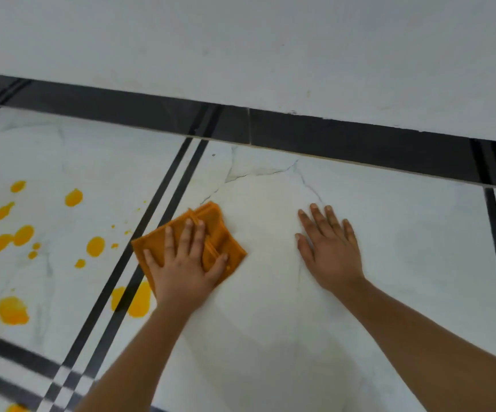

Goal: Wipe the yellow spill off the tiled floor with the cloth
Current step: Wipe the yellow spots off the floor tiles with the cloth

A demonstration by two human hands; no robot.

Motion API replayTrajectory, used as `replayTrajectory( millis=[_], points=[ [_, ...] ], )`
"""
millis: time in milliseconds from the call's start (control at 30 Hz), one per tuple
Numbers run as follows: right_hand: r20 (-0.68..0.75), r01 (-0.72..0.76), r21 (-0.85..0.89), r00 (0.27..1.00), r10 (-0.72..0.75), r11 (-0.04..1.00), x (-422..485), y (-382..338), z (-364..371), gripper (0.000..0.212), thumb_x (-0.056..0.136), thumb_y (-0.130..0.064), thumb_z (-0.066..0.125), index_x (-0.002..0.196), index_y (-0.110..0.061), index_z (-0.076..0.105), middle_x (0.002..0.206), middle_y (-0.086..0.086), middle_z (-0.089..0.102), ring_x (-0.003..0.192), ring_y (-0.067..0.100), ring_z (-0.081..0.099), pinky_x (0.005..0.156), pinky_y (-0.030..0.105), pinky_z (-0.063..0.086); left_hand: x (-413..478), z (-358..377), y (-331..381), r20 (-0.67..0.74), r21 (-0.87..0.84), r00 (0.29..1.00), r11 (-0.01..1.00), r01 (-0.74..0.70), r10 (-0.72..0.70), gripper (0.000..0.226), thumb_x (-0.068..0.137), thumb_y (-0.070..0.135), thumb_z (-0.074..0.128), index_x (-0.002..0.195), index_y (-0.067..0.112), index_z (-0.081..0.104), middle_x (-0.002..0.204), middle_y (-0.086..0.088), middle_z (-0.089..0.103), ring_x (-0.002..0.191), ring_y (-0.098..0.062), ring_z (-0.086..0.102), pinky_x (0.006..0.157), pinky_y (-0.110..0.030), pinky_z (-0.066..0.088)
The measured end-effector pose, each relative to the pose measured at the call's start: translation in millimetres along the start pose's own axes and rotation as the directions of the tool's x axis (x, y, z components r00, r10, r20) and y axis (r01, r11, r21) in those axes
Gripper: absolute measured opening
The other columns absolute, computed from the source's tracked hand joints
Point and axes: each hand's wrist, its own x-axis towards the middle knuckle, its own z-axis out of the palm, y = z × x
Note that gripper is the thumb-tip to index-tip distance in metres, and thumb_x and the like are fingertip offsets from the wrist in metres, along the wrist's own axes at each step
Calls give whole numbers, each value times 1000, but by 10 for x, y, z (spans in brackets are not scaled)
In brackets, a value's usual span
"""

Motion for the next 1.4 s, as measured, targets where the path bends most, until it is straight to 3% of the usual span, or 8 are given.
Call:
replayTrajectory(
  millis=[100,200,300,500,667,833,1033,1400],
  points=[
    [-9,33,-7,999,-33,999,-87,-212,-96,76,84,-54,2,147,-19,25,154,7,25,143,26,19,114,43,15,-590,61,-55,-18,-29,998,998,-53,52,79,77,76,20,145,36,18,153,8,21,141,-27,16,103,-67,10],
    [-152,137,179,982,-111,974,-309,-640,-47,59,88,-48,33,123,-8,58,115,14,64,106,35,58,87,42,46,-877,78,-106,11,-88,999,996,-33,34,81,73,81,15,142,45,-10,152,19,-7,142,-15,-12,107,-56,-12],
    [102,-32,500,995,-22,865,-458,-1161,-75,51,87,-46,55,124,-12,55,114,8,61,110,27,53,92,38,43,-972,16,-199,-4,-194,1000,981,-10,10,84,72,79,16,138,42,-20,152,18,-12,139,-7,-19,110,-43,-16],
    [353,-289,449,927,130,845,-505,-1765,-46,71,75,-38,75,128,-9,37,122,10,56,113,32,55,94,42,46,-1288,-184,-565,-74,-246,996,969,37,-57,85,76,72,10,147,28,-3,155,9,-3,138,-5,-15,114,-38,-9],
    [389,-337,510,911,137,791,-566,-1822,-237,38,82,-11,68,116,0,54,110,16,61,104,32,58,80,35,44,-1460,-306,-832,-54,-278,990,954,109,-129,81,79,69,5,148,27,0,156,8,-1,141,-8,-10,112,-37,-9],
    [48,49,266,997,-64,963,-717,-2142,-416,35,87,0,49,120,-13,48,111,10,56,101,28,58,76,36,48,-1590,-343,-936,-27,-317,978,929,188,-207,66,94,55,23,149,24,5,157,4,4,143,-12,-5,114,-41,-6],
    [240,175,415,925,-293,893,-863,-2495,-178,57,95,-34,49,146,-24,24,144,6,38,131,26,39,102,41,40,-1679,-384,-1159,-16,-304,967,922,239,-256,64,94,54,23,148,24,6,157,3,7,143,-15,-2,114,-41,-5],
    [137,404,-139,912,-387,904,-300,-2344,501,60,94,-53,7,146,-32,-14,157,-1,-13,144,22,-14,114,51,-1,-1451,-74,-1445,-20,-217,955,934,285,-296,81,76,63,-10,147,25,-5,157,4,-6,142,-15,-12,113,-41,-10]
  ],
)
